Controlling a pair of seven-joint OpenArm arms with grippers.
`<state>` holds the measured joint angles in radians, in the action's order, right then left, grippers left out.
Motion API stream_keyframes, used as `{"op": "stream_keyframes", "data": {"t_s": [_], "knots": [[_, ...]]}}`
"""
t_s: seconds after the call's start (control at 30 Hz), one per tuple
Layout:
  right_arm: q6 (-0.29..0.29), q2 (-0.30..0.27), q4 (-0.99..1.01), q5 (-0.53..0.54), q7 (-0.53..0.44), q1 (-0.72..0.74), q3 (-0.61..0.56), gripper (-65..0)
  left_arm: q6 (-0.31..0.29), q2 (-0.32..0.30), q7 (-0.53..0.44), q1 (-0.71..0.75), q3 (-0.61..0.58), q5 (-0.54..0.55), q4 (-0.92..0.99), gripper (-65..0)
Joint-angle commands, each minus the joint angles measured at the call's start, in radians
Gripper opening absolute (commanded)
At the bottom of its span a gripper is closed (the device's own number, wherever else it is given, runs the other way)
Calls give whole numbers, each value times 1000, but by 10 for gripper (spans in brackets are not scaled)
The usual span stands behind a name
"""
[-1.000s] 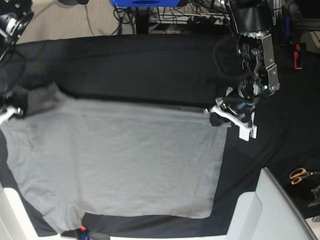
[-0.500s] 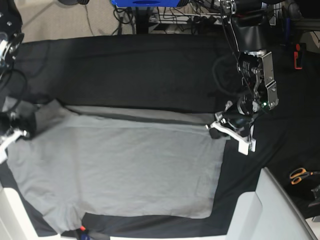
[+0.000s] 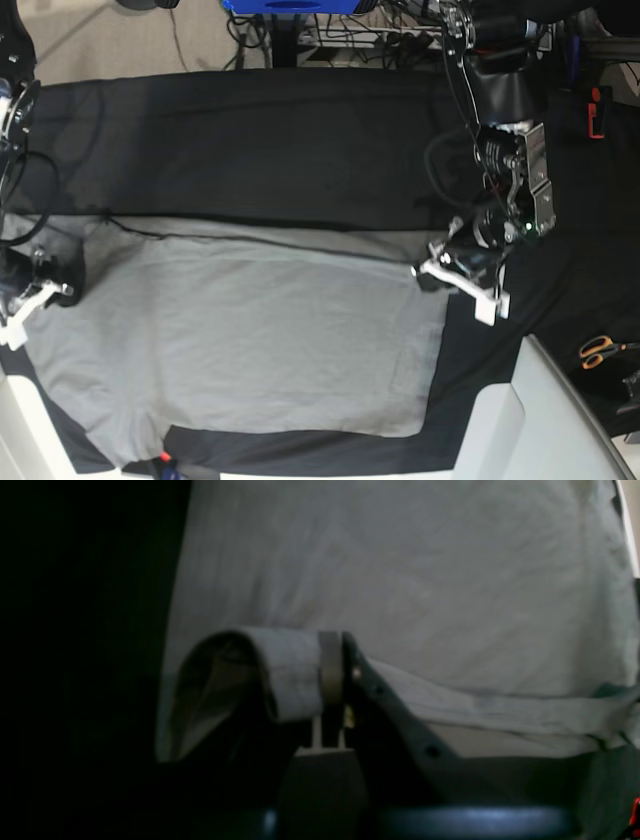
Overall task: Fold the T-shirt properly
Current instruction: 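Lower the folded edge onto the shirt and open both grippers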
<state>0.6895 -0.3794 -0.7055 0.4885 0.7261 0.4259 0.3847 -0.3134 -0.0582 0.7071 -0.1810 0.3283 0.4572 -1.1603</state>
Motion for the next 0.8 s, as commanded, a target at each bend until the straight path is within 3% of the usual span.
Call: {"op": "stream_keyframes", "data": {"t_s": [0.0,0.2,0.77], "knots": [[9,-20,-15,16,-27,35,-2,-648,-2,-9,-20,-22,1,15,-17,-650],[9,-20,-13,16,-72,58,-71,-648,-2,-1,-20,-55,1,-108,-5,-650],[9,-20,85,16,-105,92,-92,-648,-2,-4,-22,-71,1,-119,18,-650]]}}
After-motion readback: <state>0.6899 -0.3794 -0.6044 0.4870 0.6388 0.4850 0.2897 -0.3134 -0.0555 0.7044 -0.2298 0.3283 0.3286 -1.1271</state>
